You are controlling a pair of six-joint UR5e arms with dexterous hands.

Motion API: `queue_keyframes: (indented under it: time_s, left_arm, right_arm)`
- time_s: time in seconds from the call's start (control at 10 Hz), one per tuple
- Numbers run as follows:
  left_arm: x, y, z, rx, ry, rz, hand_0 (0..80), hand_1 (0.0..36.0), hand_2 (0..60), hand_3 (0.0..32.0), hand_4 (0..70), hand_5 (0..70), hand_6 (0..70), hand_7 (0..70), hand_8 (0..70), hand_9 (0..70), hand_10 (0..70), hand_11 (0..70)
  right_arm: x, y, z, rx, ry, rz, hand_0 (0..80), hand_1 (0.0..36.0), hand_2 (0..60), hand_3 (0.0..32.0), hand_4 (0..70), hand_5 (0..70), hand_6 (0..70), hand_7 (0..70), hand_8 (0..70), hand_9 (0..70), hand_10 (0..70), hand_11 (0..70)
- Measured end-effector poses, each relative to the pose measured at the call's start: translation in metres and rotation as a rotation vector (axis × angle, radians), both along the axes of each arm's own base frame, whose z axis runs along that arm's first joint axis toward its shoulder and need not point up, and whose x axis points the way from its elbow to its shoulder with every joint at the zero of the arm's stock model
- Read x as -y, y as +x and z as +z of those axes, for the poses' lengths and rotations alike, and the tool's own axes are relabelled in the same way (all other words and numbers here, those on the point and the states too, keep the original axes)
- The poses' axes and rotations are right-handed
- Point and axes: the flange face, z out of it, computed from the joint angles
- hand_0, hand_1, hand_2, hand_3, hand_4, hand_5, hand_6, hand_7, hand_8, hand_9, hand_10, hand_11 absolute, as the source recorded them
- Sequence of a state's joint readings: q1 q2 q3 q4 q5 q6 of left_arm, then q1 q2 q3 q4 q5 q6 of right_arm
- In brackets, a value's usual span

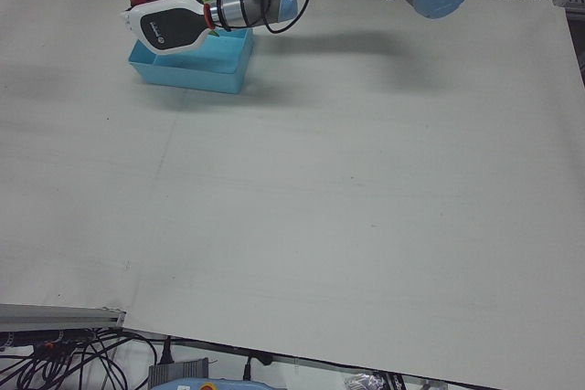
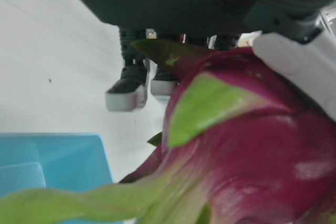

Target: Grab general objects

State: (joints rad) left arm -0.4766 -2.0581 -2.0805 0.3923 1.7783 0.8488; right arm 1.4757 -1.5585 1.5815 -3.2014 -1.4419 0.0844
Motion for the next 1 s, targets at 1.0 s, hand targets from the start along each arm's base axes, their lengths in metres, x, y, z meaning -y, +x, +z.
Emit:
queue_keyframes:
  time_s: [1.0]
  left_arm:
    - [0.001,-0.035,0.062,0.035,-0.040,-0.020,52.9,22.7,0.4,4.2,0.0,0.0,0.0,1.5,0.0,0.0,0.0,0.0]
  right_arm:
    - [0.000,0.000,0.000,-0.001,0.000,0.000,0.0,0.0,0.0,0.0,0.0,0.0,0.0,0.0,0.0,0.0,0.0,0.0]
